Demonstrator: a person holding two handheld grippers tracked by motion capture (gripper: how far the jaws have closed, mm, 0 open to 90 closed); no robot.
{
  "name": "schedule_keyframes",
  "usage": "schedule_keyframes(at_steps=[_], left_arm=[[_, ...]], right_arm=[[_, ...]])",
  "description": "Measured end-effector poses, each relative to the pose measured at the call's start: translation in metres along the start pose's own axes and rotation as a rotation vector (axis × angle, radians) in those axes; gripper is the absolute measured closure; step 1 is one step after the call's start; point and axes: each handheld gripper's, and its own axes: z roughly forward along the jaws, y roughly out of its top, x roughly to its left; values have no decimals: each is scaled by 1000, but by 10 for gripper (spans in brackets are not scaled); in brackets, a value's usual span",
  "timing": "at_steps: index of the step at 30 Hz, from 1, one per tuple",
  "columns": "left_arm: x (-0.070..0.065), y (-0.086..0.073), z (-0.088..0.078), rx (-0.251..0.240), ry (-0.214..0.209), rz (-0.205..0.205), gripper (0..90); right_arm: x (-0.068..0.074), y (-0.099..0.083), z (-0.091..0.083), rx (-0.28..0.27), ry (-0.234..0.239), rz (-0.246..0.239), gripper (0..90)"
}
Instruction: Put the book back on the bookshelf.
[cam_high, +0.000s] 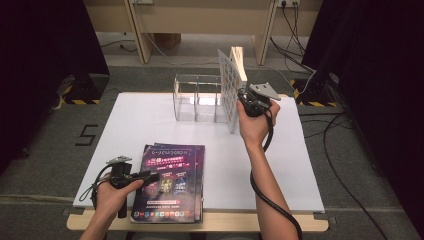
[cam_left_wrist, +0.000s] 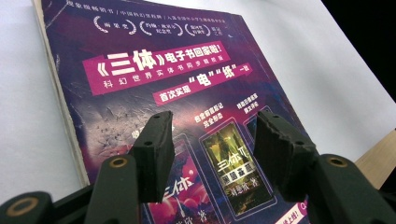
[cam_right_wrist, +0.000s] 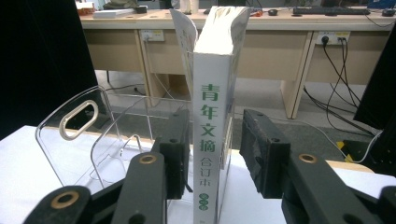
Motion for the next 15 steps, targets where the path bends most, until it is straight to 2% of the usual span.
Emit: schedule_keyframes(at_steps=[15], left_arm=[[0,0,0,-1,3,-3,465]], right_arm=[[-5,-7,-11,14,15,11,629]])
